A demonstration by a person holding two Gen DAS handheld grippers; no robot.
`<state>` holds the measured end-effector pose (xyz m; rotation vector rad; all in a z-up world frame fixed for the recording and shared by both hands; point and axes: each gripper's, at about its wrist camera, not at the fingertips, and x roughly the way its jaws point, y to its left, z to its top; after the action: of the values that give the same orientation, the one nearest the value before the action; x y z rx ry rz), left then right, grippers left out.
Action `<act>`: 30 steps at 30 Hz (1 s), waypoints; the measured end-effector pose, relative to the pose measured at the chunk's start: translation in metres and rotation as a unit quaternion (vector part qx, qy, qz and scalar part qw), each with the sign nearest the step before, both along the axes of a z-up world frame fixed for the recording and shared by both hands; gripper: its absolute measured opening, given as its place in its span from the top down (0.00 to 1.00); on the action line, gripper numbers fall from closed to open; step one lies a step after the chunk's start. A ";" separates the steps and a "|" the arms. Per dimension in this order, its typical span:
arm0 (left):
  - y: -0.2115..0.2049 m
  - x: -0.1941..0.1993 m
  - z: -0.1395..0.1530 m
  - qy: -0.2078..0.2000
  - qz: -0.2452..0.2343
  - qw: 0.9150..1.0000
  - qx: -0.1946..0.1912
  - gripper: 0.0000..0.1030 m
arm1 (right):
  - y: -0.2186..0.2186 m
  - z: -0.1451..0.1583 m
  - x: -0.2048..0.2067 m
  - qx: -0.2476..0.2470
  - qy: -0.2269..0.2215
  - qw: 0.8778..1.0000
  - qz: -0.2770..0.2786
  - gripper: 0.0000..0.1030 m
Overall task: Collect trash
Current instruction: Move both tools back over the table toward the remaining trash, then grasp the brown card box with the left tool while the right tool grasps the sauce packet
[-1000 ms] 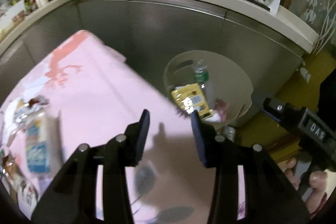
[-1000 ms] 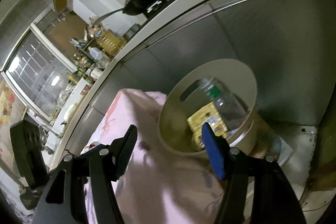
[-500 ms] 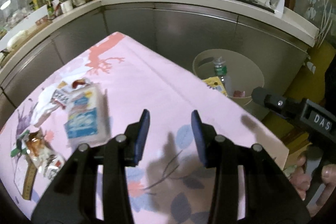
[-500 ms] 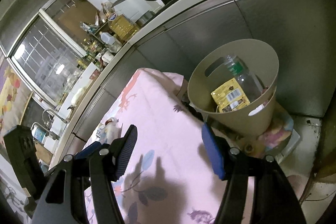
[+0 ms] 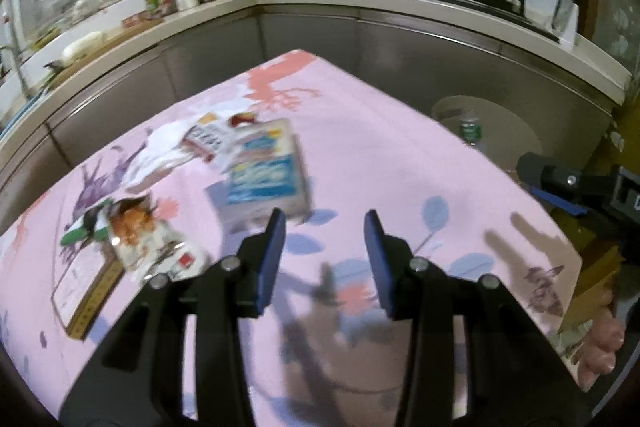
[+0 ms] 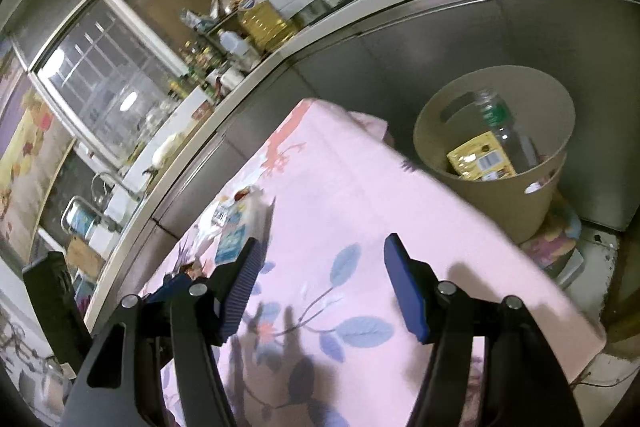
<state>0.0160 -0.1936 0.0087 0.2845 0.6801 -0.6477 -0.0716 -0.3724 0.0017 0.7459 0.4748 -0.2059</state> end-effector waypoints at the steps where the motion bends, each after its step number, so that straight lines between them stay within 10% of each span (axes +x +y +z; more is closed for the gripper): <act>1: 0.006 0.001 -0.001 -0.002 0.007 1.000 0.001 0.62 | 0.005 0.000 0.003 -0.002 0.003 1.000 0.006 0.40; 30: 0.177 0.024 -0.039 0.003 0.184 0.983 0.011 0.62 | 0.145 -0.016 0.077 -0.043 0.074 0.980 0.177 0.40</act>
<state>0.0403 -0.0168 -0.0304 0.1697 0.7228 -0.2876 0.0055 -0.2269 -0.0144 0.5531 0.7275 0.0518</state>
